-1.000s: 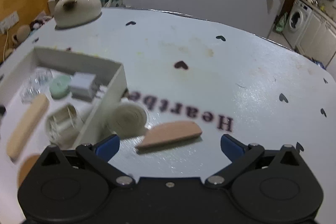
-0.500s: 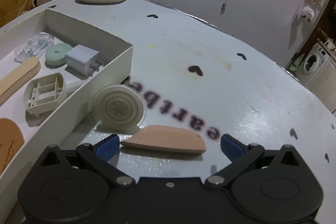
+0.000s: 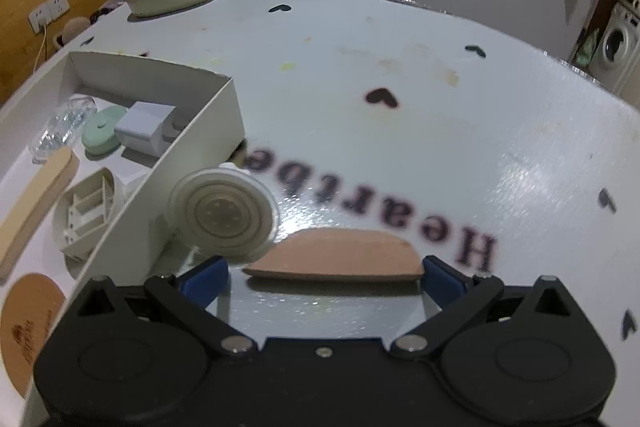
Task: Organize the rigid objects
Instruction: 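Move the right gripper to the pink wedge and grasp it, then carry the pink wedge into the tray and release it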
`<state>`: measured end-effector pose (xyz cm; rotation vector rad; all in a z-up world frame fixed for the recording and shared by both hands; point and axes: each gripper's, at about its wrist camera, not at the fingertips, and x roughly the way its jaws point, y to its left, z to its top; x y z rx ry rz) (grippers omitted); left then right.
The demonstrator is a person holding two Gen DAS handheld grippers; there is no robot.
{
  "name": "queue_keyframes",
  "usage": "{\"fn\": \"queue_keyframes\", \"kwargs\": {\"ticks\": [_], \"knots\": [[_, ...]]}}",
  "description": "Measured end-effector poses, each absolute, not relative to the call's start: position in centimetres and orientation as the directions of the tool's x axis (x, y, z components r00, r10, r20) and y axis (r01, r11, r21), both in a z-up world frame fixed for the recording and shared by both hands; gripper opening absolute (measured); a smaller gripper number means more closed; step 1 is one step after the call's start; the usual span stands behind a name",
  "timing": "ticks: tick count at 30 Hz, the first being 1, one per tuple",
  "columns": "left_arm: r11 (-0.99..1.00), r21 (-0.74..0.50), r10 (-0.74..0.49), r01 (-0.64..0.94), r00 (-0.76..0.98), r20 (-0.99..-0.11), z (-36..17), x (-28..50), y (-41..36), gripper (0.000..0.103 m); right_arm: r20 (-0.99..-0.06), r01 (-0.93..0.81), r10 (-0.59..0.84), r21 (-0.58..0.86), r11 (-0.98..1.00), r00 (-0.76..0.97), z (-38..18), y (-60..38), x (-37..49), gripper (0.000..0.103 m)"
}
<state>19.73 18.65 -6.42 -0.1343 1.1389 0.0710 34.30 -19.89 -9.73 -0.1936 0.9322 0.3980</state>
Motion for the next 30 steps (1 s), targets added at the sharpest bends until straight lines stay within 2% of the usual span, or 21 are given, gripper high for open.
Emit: {"fn": "queue_keyframes", "kwargs": {"ticks": [3, 6, 14, 19, 25, 30], "knots": [[0.991, -0.065, -0.009, -0.120, 0.417, -0.909, -6.4, 19.8, 18.5, 0.004, -0.808, -0.394, 0.241, 0.013, 0.919, 0.537, -9.7, -19.8, 34.2, 0.102], [0.991, -0.063, -0.007, -0.120, 0.421, -0.907, -6.4, 19.9, 18.5, 0.004, -0.801, -0.381, 0.239, 0.015, 0.925, 0.549, -9.4, -19.8, 34.1, 0.094], [0.991, -0.064, -0.007, -0.118, 0.432, -0.902, -6.5, 19.7, 18.5, 0.004, -0.804, -0.376, 0.233, 0.012, 0.926, 0.548, -9.0, -19.5, 32.9, 0.094], [0.991, -0.061, -0.004, -0.118, 0.434, -0.901, -6.5, 19.7, 18.5, 0.004, -0.760, -0.350, 0.249, 0.029, 0.936, 0.600, -6.3, -19.6, 31.7, 0.094], [0.991, -0.062, -0.005, -0.116, 0.439, -0.899, -6.4, 19.6, 18.5, 0.004, -0.695, -0.492, 0.391, 0.061, 0.869, 0.604, -1.6, -16.5, 30.8, 0.094], [0.989, -0.074, -0.008, -0.129, 0.451, -0.893, -6.5, 19.4, 18.6, 0.004, -0.689, -0.656, 0.507, 0.061, 0.753, 0.518, -1.0, -11.1, 30.4, 0.094]]}}
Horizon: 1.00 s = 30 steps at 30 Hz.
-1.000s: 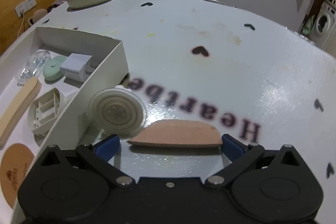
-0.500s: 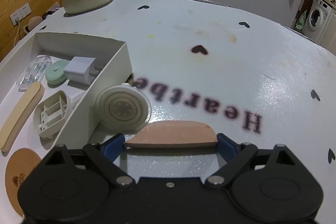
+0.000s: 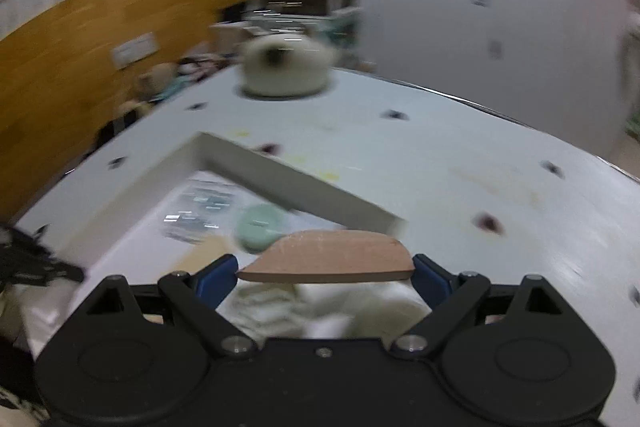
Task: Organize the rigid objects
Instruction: 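Carry the pink wedge into the tray and release it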
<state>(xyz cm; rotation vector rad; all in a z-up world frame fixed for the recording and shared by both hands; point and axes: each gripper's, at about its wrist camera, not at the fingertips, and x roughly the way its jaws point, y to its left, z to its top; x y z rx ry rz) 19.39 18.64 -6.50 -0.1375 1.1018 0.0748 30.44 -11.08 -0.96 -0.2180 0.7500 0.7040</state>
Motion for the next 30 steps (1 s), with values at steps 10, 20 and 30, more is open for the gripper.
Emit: {"fn": "queue_keyframes", "kwargs": {"ticks": [10, 20, 30], "knots": [[0.986, -0.096, -0.023, -0.137, 0.461, -0.887, -6.5, 19.2, 18.9, 0.003, -0.738, -0.862, 0.586, 0.012, 0.507, 0.335, -3.6, -0.8, 29.3, 0.094], [0.985, -0.102, -0.027, -0.138, 0.463, -0.886, -6.6, 19.1, 18.9, 0.003, -0.776, -0.937, 0.591, 0.000, 0.350, 0.221, -6.2, 3.1, 27.9, 0.094], [0.986, -0.100, -0.026, -0.137, 0.462, -0.886, -6.6, 19.2, 18.9, 0.003, -0.777, -0.945, 0.594, -0.002, 0.328, 0.208, -7.1, 5.1, 27.5, 0.102]]}}
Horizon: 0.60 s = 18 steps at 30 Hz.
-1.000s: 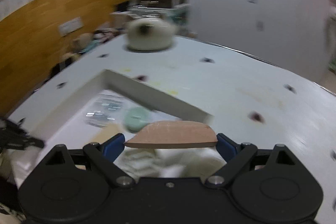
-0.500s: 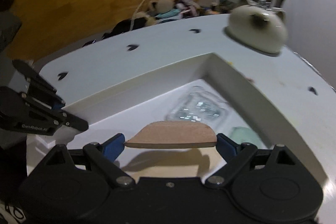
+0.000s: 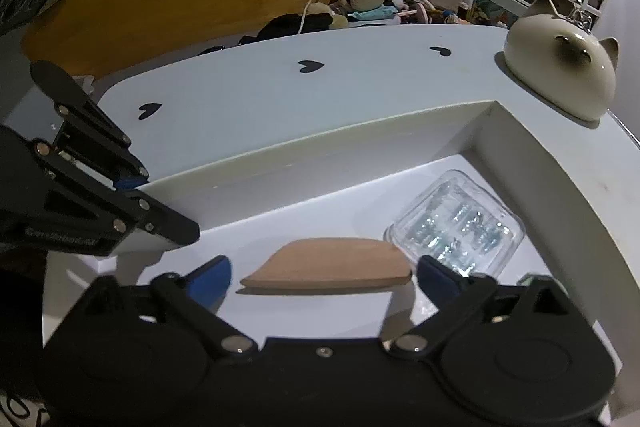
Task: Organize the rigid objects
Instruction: 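Carry the pink wedge into the tray and release it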
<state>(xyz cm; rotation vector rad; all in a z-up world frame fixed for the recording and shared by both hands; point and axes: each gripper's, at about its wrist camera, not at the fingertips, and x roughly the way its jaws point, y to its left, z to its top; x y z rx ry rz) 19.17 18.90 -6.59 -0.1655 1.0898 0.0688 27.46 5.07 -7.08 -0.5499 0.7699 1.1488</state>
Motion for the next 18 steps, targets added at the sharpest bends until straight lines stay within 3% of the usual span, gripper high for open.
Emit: {"fn": "queue_keyframes", "kwargs": {"ticks": [18], "knots": [[0.985, -0.102, -0.027, -0.138, 0.463, -0.886, -6.6, 19.1, 18.9, 0.003, -0.742, -0.862, 0.608, 0.079, 0.500, 0.284, -3.5, -0.5, 28.3, 0.102]]}}
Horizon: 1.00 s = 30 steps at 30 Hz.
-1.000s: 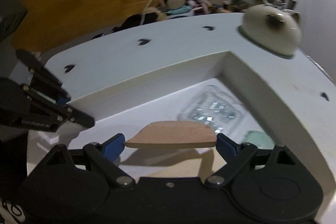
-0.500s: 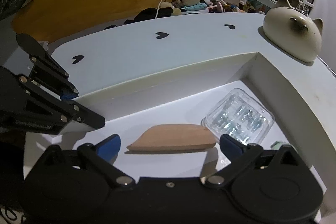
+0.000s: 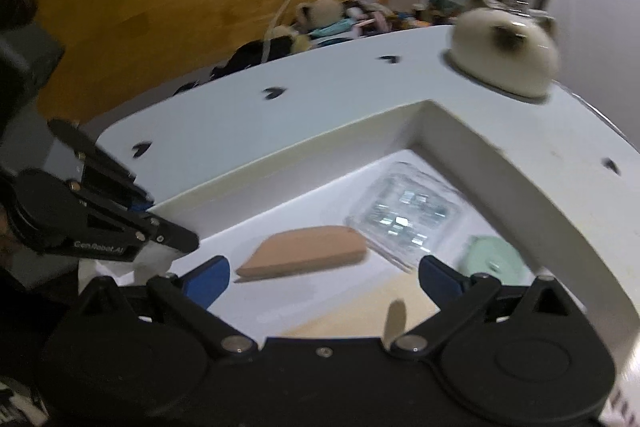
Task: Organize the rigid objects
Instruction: 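Carry the pink wedge into the tray and release it, then return the right gripper and grasp the white round knobbed lid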
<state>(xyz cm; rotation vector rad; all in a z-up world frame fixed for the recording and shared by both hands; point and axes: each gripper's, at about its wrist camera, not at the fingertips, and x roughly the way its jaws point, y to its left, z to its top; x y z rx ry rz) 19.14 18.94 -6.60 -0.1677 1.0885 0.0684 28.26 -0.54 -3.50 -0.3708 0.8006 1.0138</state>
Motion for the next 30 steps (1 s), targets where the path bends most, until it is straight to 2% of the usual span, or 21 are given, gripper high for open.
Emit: {"fn": "queue_keyframes", "kwargs": {"ticks": [5, 9, 11, 13, 17, 19, 22, 30], "knots": [[0.985, -0.104, -0.028, -0.139, 0.464, -0.885, -6.6, 19.1, 18.9, 0.003, -0.706, -0.771, 0.607, 0.137, 0.622, 0.364, -1.4, -5.4, 29.3, 0.102], [0.985, -0.104, -0.028, -0.138, 0.465, -0.885, -6.6, 19.1, 18.9, 0.003, -0.681, -0.656, 0.544, 0.123, 0.744, 0.489, -0.2, -9.7, 30.6, 0.101], [0.985, -0.103, -0.028, -0.138, 0.465, -0.885, -6.6, 19.2, 18.9, 0.003, -0.680, -0.600, 0.505, 0.118, 0.791, 0.532, -0.1, -11.2, 31.3, 0.095], [0.985, -0.103, -0.027, -0.138, 0.465, -0.885, -6.6, 19.1, 18.9, 0.003, -0.691, -0.536, 0.467, 0.135, 0.833, 0.551, -0.2, -12.9, 32.3, 0.082], [0.985, -0.103, -0.027, -0.138, 0.465, -0.885, -6.6, 19.1, 18.9, 0.003, -0.706, -0.417, 0.395, 0.153, 0.896, 0.588, -1.0, -15.4, 34.0, 0.070], [0.985, -0.102, -0.027, -0.136, 0.465, -0.885, -6.6, 19.1, 18.9, 0.003, -0.725, -0.375, 0.362, 0.154, 0.914, 0.586, -1.8, -16.1, 35.0, 0.054], [0.986, -0.100, -0.026, -0.135, 0.464, -0.885, -6.5, 19.2, 18.9, 0.003, -0.761, -0.324, 0.305, 0.131, 0.937, 0.573, -3.2, -16.8, 36.2, 0.039], [0.986, -0.100, -0.026, -0.137, 0.465, -0.885, -6.5, 19.1, 18.9, 0.003, -0.802, -0.408, 0.303, 0.081, 0.909, 0.514, -4.7, -16.6, 35.3, 0.023]]}}
